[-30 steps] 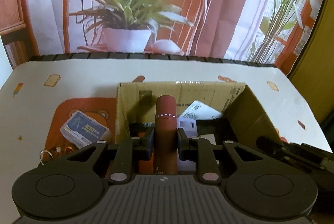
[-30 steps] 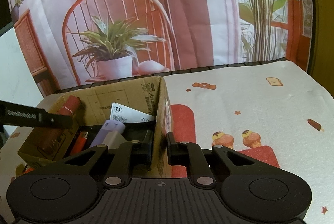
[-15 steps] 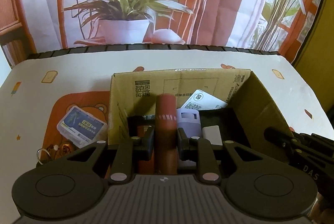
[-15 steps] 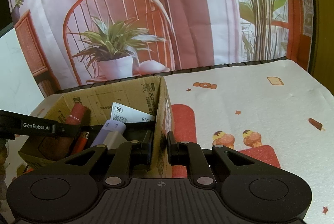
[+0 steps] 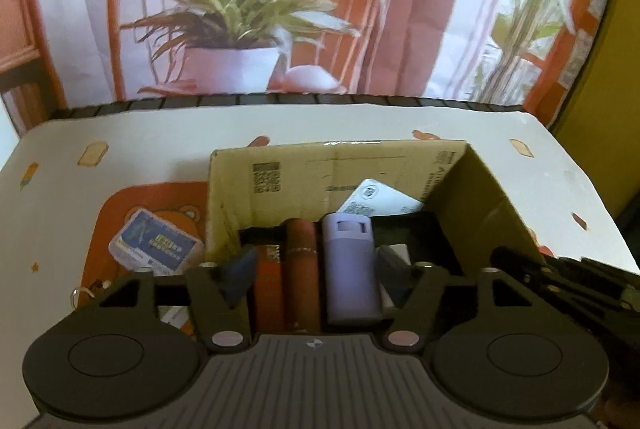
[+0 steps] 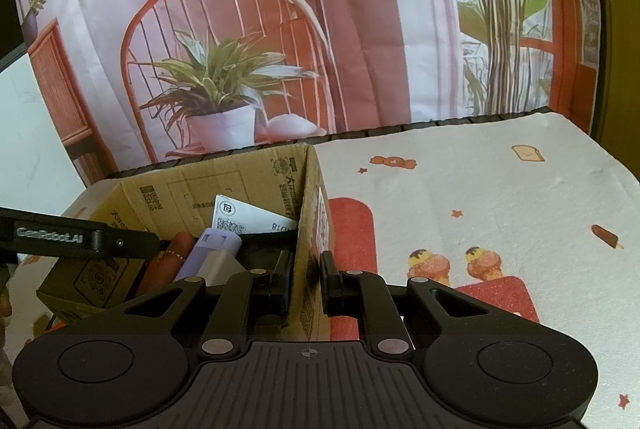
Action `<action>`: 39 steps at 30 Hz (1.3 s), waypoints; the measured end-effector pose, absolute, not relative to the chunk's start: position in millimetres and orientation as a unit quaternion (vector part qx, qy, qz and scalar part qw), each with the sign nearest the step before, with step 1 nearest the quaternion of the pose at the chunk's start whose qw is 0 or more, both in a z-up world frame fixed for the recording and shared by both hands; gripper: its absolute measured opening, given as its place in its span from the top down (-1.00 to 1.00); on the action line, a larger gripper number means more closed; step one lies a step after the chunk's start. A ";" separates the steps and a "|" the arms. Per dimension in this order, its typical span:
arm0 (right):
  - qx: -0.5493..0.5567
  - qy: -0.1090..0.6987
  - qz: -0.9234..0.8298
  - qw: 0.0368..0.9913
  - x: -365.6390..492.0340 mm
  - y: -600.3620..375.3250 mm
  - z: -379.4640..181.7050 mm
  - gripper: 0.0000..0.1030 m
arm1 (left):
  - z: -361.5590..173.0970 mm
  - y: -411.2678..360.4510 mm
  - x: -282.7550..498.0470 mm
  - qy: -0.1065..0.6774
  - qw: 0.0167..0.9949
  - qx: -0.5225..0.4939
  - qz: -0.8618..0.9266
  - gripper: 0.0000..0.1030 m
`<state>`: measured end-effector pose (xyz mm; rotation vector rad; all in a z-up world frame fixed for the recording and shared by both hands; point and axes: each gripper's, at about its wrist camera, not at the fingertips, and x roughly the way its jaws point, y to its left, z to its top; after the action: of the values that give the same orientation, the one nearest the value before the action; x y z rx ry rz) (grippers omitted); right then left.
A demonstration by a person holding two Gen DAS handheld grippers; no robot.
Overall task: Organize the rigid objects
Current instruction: 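Lower the brown tube into the box and open the left tool, then move the left tool back to the white-and-red marker on the table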
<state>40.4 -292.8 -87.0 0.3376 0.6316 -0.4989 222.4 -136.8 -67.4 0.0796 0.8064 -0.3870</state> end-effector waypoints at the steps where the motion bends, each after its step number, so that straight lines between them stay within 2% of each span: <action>1: 0.164 0.306 -0.241 0.906 40.1 -293.0 -87.0 0.75 | -65.8 -137.4 220.6 0.386 0.902 0.043 -0.188 -0.55; 2: 0.163 0.306 -0.241 0.907 40.0 -293.2 -86.8 0.75 | -64.1 -137.4 219.1 0.383 0.903 0.046 -0.186 -0.68; 9: 0.163 0.306 -0.241 0.906 40.3 -292.6 -87.6 0.75 | -51.8 -130.5 211.5 0.367 0.908 0.041 -0.197 -0.92; 14: 0.163 0.306 -0.241 0.906 40.1 -292.7 -87.2 0.74 | -45.0 -122.4 208.3 0.363 0.913 0.038 -0.184 -1.00; 30: 0.163 0.307 -0.241 0.906 40.2 -292.5 -86.5 0.74 | -33.9 -80.8 182.1 0.333 0.930 0.115 -0.106 -1.00; 39: 0.158 0.311 -0.244 0.905 39.5 -291.8 -87.4 0.74 | -47.3 -25.2 188.2 0.378 0.924 0.050 -0.026 -1.00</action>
<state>39.5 -291.8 -87.4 0.3269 0.6427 -0.5041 188.2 -25.2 -47.3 0.1022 0.7750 -0.0536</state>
